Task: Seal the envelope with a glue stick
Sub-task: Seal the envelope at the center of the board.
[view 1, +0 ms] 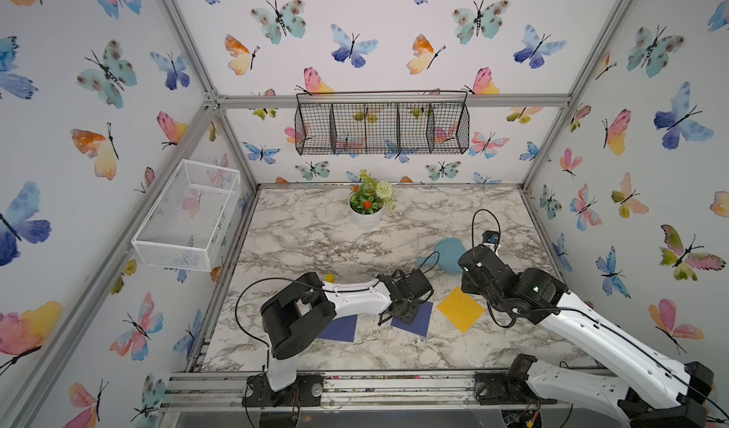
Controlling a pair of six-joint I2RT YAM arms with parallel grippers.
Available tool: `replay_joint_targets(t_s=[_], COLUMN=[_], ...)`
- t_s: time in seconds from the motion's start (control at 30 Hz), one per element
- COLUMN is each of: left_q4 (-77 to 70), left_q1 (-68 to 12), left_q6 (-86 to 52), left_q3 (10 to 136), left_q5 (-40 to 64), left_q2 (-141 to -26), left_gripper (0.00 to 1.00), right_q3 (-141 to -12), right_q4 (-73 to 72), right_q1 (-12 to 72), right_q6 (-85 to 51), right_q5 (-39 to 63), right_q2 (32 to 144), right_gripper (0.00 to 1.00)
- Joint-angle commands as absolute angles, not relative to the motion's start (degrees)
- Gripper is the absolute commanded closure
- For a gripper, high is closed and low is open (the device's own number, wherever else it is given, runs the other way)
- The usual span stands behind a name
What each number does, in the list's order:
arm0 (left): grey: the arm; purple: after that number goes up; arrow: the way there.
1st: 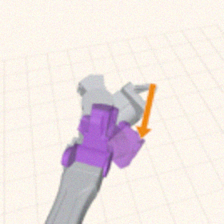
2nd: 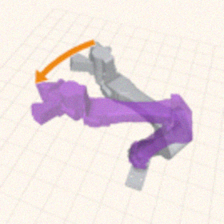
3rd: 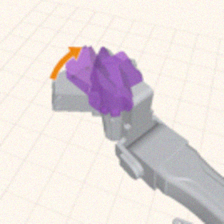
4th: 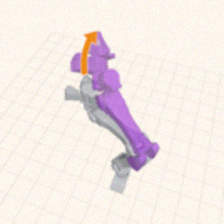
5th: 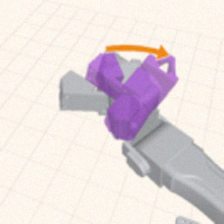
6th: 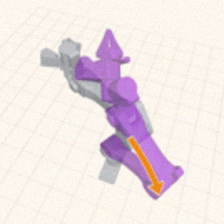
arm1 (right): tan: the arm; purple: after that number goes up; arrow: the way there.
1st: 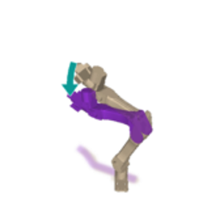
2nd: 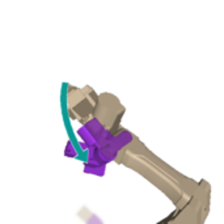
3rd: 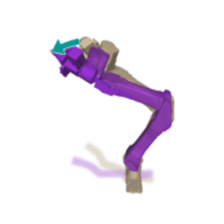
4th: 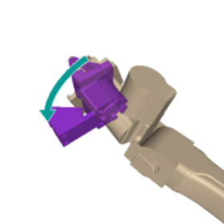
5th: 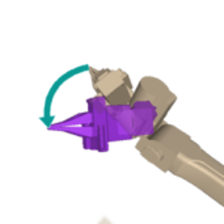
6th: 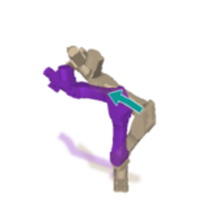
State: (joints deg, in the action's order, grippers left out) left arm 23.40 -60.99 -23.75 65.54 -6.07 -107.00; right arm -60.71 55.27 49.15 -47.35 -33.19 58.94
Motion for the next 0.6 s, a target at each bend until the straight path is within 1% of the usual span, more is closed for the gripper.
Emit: replay_joint_targets(t_s=[0.0, 0.27, 0.4, 0.57], left_q4=[23.18, 25.13, 26.46, 29.76], left_q1=[-57.94, -56.52, -55.52, -52.91], left_q6=[-20.70, -18.71, -18.47, -17.46], left_q3=[65.46, 70.21, 70.09, 67.87], left_q5=[-7.77, -7.14, -6.07, -5.89], left_q2=[-111.97, -107.84, -103.31, -96.89], left_gripper=[0.88, 0.84, 0.82, 0.81], right_q3=[-62.49, -62.33, -61.62, -61.66], right_q4=[55.41, 51.11, 47.17, 42.90], right_q1=[48.96, 48.96, 48.87, 48.26], right_q6=[-47.33, -45.39, -43.67, -41.30], right_q5=[-33.38, -29.73, -25.58, -20.39], right_q2=[58.52, 59.90, 61.78, 65.32], right_gripper=[0.97, 0.97, 0.97, 0.97])
